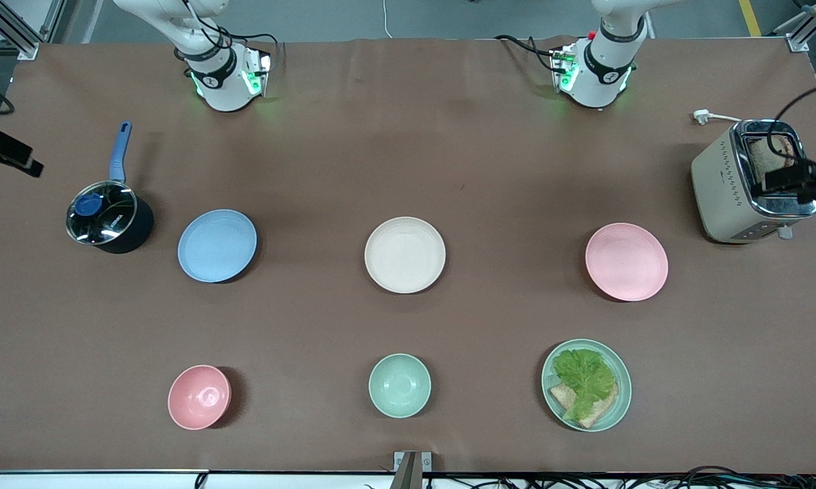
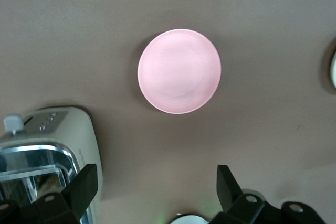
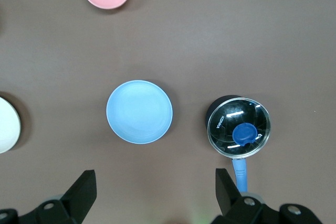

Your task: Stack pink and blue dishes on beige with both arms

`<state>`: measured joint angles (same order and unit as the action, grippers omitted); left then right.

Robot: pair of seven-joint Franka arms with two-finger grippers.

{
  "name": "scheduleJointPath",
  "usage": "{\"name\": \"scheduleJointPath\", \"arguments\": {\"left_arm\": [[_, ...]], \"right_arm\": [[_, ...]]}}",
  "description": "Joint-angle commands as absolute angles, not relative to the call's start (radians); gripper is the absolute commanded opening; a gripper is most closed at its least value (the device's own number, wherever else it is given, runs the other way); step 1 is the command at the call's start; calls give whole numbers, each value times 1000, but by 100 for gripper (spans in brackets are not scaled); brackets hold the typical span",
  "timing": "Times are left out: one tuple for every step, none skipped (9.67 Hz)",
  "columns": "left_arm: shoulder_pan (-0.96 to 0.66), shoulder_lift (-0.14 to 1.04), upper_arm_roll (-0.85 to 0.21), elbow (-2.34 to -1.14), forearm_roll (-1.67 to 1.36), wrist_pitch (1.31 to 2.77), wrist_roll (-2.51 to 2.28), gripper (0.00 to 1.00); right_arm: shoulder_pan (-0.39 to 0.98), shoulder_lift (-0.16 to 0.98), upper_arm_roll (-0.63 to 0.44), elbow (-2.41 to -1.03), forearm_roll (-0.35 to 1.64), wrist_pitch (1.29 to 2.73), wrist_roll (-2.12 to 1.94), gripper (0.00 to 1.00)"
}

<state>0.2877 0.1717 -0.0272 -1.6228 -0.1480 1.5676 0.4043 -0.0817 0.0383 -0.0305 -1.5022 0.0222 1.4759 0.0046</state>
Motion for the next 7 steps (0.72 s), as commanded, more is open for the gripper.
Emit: {"name": "scheduleJointPath", "arguments": {"left_arm": [[319, 263, -34, -1699, -163, 1687, 570, 100], [340, 315, -34, -1715, -185, 1730, 648, 100], [351, 386, -34, -1720, -216, 1762, 726, 100], [362, 446, -34, -1720, -244, 1805, 783, 100], [359, 498, -35, -1720, -250, 1848, 807, 100], [360, 543, -41, -1718, -250, 1874, 807, 100], [345, 564, -41, -1721, -261, 1919, 799, 100]], "right_arm": [[-101, 72, -28, -1645, 55, 1621, -75, 100], [-104, 78, -37, -1736, 66, 1706, -118, 100], [-106, 81, -37, -1826, 84, 1806, -145, 100], [-109, 95, -38, -1917, 107, 1913, -213, 100], [-109, 125, -58, -1981, 150, 1996, -298, 100], [-109, 170, -83, -2026, 223, 2055, -422, 100], [-117, 219, -103, -2052, 314, 2093, -549, 100]]}}
